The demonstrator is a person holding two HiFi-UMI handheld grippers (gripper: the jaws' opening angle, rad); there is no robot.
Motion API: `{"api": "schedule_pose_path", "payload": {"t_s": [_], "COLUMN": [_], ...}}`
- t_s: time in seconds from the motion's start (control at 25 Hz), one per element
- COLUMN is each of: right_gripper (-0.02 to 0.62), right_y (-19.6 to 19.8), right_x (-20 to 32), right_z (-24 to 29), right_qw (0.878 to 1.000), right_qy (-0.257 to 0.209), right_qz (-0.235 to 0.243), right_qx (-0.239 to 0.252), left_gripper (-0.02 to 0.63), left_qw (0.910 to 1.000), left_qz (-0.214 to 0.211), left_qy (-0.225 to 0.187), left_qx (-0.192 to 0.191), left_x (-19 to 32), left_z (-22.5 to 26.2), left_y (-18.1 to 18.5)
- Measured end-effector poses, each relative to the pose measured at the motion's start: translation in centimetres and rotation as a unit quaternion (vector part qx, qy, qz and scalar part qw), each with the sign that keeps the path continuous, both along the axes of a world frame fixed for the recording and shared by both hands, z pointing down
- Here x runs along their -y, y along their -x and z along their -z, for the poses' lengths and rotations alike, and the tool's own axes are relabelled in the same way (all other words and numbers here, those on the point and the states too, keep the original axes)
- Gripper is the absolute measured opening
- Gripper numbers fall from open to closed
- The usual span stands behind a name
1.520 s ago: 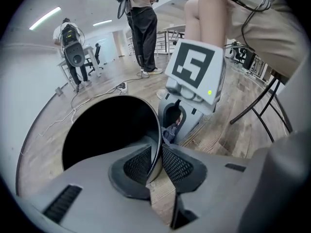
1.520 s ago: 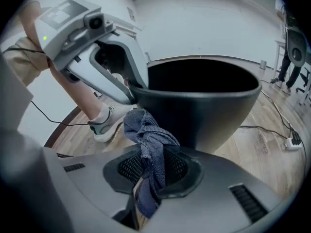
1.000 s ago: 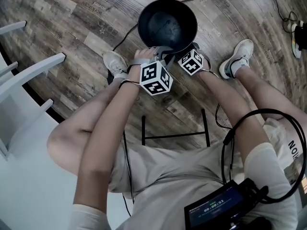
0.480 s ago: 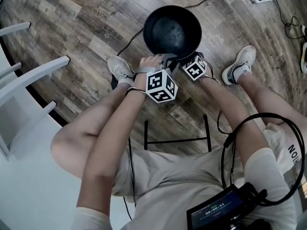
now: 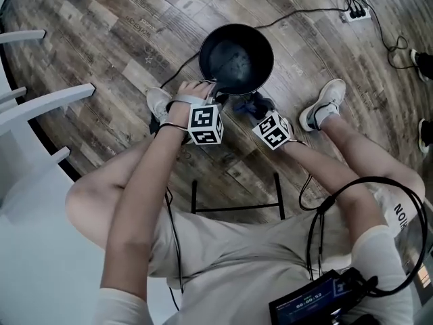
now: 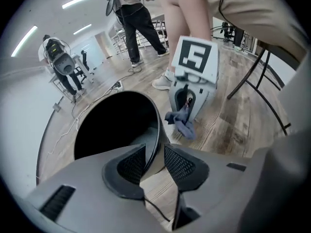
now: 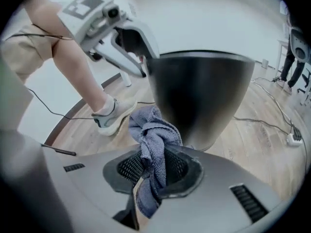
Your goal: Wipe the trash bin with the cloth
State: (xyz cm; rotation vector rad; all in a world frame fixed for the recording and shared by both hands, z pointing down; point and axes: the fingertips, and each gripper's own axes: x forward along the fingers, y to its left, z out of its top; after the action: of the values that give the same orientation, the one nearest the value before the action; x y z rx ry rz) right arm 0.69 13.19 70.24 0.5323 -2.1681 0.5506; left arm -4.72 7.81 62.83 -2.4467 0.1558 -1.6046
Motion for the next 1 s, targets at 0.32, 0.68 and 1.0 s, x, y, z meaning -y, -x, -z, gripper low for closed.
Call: {"api": "schedule_pose_path", "payload": {"t_s": [0.32, 0.68, 1.0], "right_gripper": [0.078, 0.078, 0.078], "right_y": [1.1, 1.7, 1.3], "right_x": [2.8, 4.2, 4.7], "right_z": [6.7, 1.5, -7.3], "right_qw": [0.997, 0.999, 0.996], "right_qy": [-0.073, -0.052, -0.026], "right_qz": [-0.026, -0.006, -0.008], "right_qx": [0.030, -0.010, -0.081], "left_gripper": [0.112, 0.109, 0.106], "left_qw": [0.9990, 0.9990, 0.9996], "left_qz": [0.025, -0.001, -0.002], "left_qy": [0.037, 0.044, 0.026], "left_qx": [0.004, 0.006, -0.008], "left_x": [0.5, 0.5, 0.8], "left_z": [-0.6, -0.4, 0.0], "left_y": [0.1, 0.2, 0.1]}}
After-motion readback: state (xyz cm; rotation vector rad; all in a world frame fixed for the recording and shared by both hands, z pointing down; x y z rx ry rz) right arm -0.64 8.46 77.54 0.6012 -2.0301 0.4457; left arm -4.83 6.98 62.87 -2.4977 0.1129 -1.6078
